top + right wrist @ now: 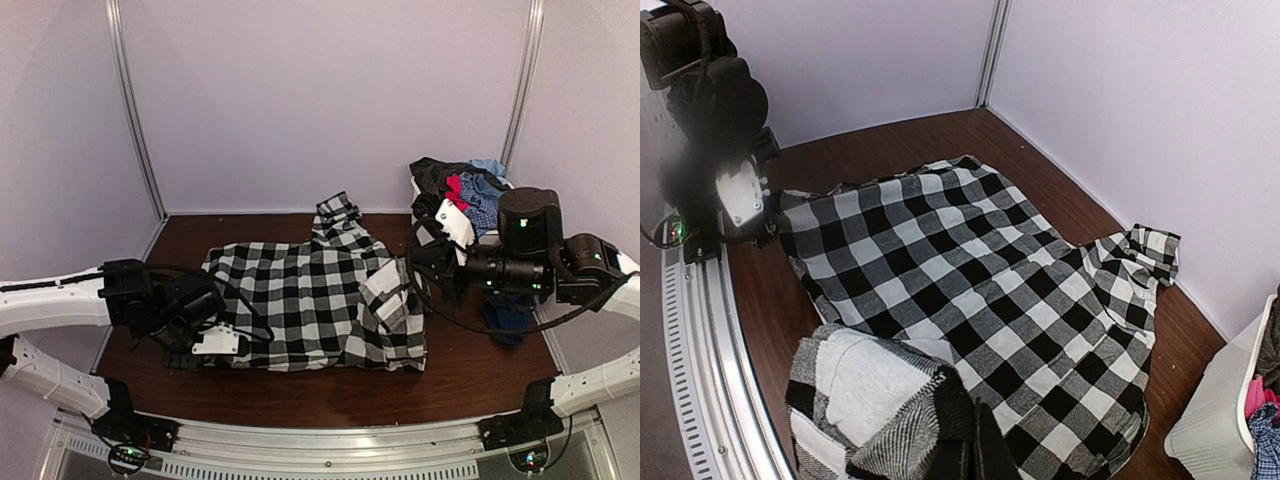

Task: Fold and stack the mixed laundry pile
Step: Fold the flattened shirt at the center of the board.

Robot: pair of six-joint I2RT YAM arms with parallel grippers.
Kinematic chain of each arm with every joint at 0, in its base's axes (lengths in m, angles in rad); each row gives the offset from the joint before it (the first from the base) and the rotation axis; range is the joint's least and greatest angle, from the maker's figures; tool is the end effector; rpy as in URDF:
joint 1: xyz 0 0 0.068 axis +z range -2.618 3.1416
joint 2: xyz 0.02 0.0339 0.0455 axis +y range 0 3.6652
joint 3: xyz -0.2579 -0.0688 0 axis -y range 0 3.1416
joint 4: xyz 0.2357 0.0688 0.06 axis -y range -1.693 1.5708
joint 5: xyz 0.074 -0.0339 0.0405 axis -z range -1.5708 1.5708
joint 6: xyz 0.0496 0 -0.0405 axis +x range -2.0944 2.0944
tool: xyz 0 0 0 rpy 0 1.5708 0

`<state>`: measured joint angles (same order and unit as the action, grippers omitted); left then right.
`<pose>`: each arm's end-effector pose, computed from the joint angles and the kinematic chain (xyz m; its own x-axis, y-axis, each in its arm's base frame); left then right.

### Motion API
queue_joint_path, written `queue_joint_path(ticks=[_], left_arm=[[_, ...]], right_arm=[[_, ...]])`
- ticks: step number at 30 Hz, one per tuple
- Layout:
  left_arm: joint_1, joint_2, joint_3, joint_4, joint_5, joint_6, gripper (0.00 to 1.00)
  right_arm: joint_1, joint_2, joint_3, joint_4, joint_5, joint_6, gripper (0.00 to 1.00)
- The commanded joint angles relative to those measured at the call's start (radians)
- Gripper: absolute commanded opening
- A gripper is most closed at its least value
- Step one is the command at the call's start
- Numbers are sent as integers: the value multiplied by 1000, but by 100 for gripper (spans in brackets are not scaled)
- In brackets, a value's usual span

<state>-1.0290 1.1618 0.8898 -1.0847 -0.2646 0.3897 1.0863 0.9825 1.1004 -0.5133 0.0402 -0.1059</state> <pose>0.1073 -0.1531 0.2255 -0.1628 0.9816 -0.0994 0.9299 0.1864 0.3171 0.1033 0.1919 0.3678 -0.0868 -0.3916 -0.9160 -0.8810 0.4594 -0.1129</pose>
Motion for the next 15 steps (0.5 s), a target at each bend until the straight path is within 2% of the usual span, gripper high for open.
queue_joint_path(ticks=[1,5,8,11,15], left_arm=[[-47,-29,118,-37,-106,-54,0],[-43,-104,156,3,-460,-42,0],[-40,-158,157,58,-595,13,0],[-42,-168,190,-22,-367,34,0],[-45,-101,104,-89,-251,-3,0]], right_arm=[[-10,-26,-1,23,3,8,0],[-20,-45,41,71,108,-30,0],[-47,-66,86,115,172,-71,0],[-67,-97,124,129,129,-87,0],[-68,-75,143,40,53,-85,0]])
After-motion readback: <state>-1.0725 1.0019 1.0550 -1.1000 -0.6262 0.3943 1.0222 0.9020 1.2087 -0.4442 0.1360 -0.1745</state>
